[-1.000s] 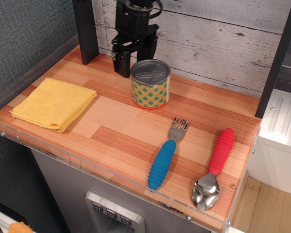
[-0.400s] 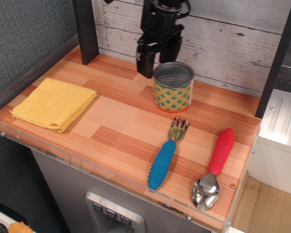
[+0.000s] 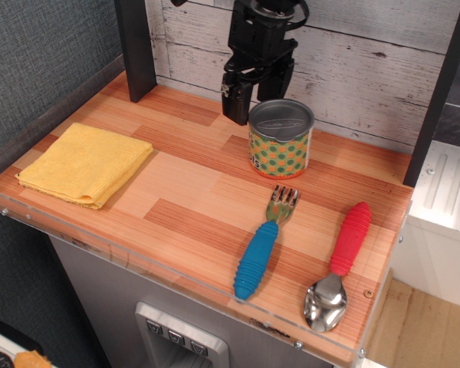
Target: Slide the can so that it's near the blue fork.
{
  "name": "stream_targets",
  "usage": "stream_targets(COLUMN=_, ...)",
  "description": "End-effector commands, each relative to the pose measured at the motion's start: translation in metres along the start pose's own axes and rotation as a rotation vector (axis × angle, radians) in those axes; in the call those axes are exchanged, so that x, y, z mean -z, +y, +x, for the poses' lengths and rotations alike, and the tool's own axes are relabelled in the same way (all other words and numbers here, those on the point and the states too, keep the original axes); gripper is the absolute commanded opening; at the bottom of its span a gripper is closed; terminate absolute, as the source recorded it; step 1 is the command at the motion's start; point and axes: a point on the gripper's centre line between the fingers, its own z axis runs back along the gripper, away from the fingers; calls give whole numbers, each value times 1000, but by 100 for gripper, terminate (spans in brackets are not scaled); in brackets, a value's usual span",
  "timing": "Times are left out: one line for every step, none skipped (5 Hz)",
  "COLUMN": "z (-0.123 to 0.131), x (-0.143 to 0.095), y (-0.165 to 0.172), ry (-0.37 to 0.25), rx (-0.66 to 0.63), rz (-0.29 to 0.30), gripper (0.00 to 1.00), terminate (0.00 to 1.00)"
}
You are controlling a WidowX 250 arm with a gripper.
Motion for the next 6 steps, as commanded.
stream_targets(z=18, x=-37, y=6, ry=-108, rx=13, rz=-73, gripper=100, terminate=0)
stream_targets(z=30, x=-47, y=16, ry=-217, rx=-13, rz=-12, gripper=100, terminate=0)
stream_targets(z=46, x=-50, y=31, ry=-152, rx=-20, rz=-2, gripper=100, terminate=0)
stream_targets(z=58, x=-52, y=48, ry=-139, rx=107, rz=-14, gripper=100, terminate=0)
stream_targets(z=62, x=-65, y=69, ry=-212, rx=251, rz=-24, gripper=100, terminate=0)
stream_targets(z=68, x=-69, y=86, ry=-203, rx=415, rz=-45, gripper=100, terminate=0)
